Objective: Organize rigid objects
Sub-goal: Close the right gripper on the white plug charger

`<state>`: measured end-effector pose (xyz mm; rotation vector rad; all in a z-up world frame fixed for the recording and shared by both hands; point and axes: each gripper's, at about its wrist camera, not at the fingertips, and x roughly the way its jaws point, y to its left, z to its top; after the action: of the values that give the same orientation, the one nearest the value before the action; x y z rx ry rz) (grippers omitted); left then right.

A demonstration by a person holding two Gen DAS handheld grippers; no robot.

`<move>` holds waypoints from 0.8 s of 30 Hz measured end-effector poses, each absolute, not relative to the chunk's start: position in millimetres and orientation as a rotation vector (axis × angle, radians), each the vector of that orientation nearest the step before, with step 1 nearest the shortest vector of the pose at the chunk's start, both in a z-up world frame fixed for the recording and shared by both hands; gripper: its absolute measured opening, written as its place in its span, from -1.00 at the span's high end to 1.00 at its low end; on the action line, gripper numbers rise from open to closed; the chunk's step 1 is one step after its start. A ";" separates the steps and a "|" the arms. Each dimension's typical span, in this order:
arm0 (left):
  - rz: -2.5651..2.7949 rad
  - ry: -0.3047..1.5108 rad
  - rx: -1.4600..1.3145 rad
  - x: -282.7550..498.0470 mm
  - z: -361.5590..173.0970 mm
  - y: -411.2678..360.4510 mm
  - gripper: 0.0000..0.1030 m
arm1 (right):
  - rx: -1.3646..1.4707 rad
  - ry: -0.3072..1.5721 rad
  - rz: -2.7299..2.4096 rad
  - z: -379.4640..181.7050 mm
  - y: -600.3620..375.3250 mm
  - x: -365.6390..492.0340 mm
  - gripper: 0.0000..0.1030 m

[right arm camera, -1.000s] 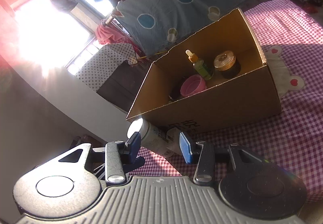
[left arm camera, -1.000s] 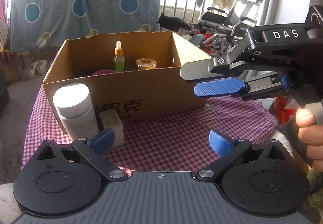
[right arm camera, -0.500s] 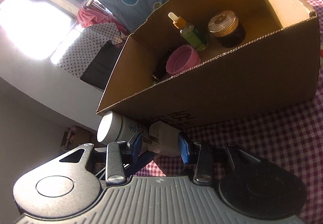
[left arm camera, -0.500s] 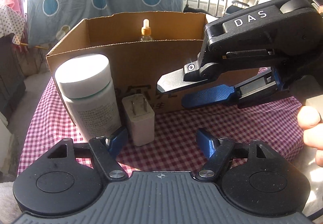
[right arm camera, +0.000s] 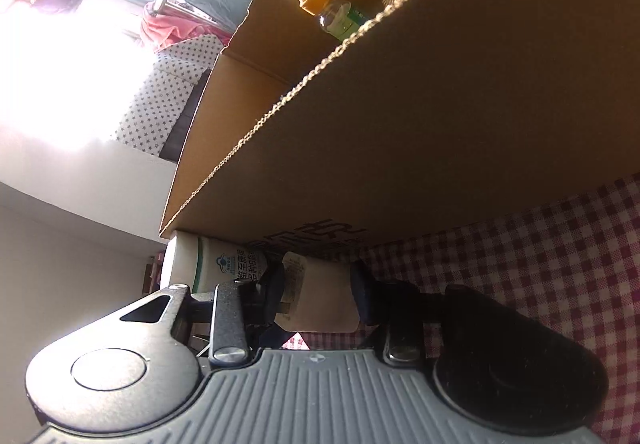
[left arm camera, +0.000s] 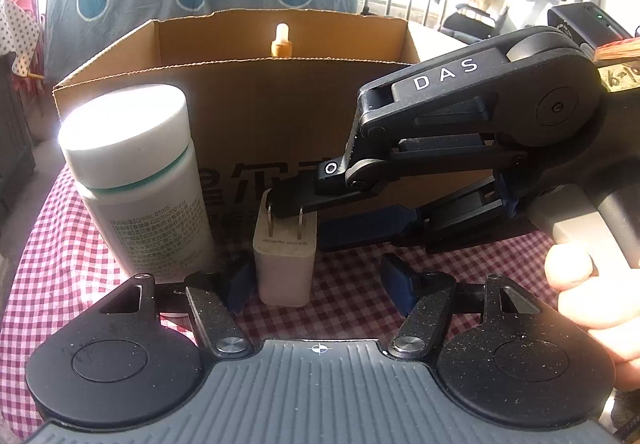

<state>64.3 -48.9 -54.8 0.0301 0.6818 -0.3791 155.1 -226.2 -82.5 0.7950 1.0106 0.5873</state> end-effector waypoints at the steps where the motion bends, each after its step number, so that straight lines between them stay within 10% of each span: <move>1: -0.389 0.684 0.028 62.7 -54.8 -50.1 -0.28 | 0.803 1.011 0.580 -83.1 -229.7 152.6 0.24; 24: -0.500 0.739 0.145 44.1 -49.4 -95.6 0.21 | 0.943 0.935 0.463 -91.5 -308.1 88.1 0.21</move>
<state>44.1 -95.6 -49.4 0.1455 0.7392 -0.4998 88.1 -308.1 -91.5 0.9429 0.9351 0.4627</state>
